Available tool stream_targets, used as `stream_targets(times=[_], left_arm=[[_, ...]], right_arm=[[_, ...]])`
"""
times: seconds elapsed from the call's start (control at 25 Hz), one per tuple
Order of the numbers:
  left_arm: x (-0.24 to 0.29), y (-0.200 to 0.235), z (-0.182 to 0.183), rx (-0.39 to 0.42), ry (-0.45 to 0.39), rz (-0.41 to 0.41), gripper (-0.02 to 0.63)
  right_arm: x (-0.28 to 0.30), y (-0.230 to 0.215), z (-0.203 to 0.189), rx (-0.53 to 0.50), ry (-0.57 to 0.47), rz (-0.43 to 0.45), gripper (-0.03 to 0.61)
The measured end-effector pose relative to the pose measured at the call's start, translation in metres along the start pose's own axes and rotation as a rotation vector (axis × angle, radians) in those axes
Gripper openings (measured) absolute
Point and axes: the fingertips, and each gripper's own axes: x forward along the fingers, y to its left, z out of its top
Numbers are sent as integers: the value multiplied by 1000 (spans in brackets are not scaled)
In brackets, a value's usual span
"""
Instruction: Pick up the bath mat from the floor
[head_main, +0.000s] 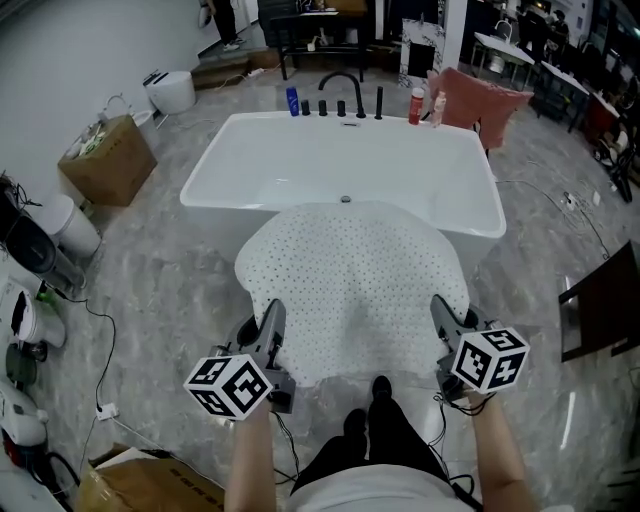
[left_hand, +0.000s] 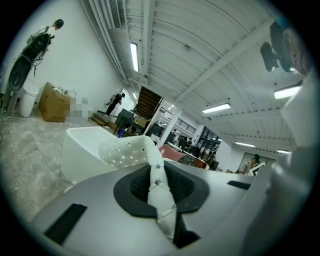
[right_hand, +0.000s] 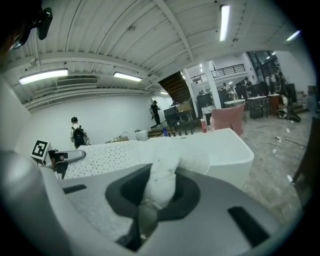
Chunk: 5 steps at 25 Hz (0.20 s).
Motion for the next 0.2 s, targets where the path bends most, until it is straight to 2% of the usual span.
stream_targets(times=[0.2], left_arm=[[1, -1, -4, 5, 9, -17, 32]], right_arm=[[-2, -4, -9, 11, 10, -17, 23]])
